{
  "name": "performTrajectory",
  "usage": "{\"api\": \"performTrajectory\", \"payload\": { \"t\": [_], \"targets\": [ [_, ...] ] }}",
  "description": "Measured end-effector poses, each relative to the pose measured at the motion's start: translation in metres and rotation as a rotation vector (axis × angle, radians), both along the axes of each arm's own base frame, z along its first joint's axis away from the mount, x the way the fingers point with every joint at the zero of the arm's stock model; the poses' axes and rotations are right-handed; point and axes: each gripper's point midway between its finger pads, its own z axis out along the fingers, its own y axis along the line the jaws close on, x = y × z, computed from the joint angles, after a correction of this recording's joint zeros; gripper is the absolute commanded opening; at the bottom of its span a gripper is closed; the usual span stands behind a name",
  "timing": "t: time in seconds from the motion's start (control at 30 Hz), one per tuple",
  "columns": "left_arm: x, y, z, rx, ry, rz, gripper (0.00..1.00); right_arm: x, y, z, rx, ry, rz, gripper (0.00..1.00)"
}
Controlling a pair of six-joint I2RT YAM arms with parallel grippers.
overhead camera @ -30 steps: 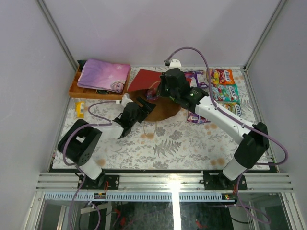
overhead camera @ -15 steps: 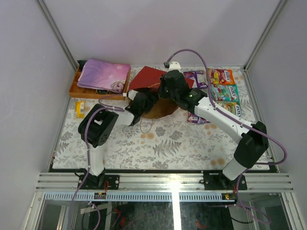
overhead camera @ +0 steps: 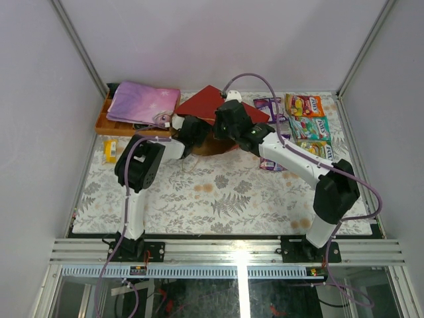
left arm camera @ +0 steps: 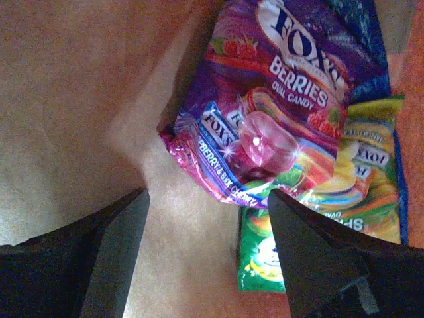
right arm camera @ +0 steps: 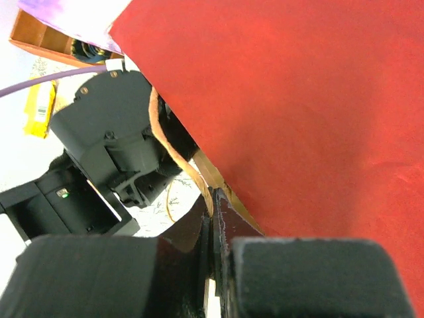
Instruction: Take the snacks out of the paper bag
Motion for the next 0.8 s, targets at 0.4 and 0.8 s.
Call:
{"api": "performTrajectory", "payload": {
  "t": [0.4,0.8],
  "targets": [
    [0.043,-0.003,-0.006,-0.061,0.008,0.039,0.40,0.010,0.008,0.002,0.027,-0.017,-0.006,0.00],
    [0.057,-0.008,-0.017,-0.100,0.015,0.013,0.00,0.013,0.014,-0.006,0.022,-0.001,0.008,0.00]
  ]
}}
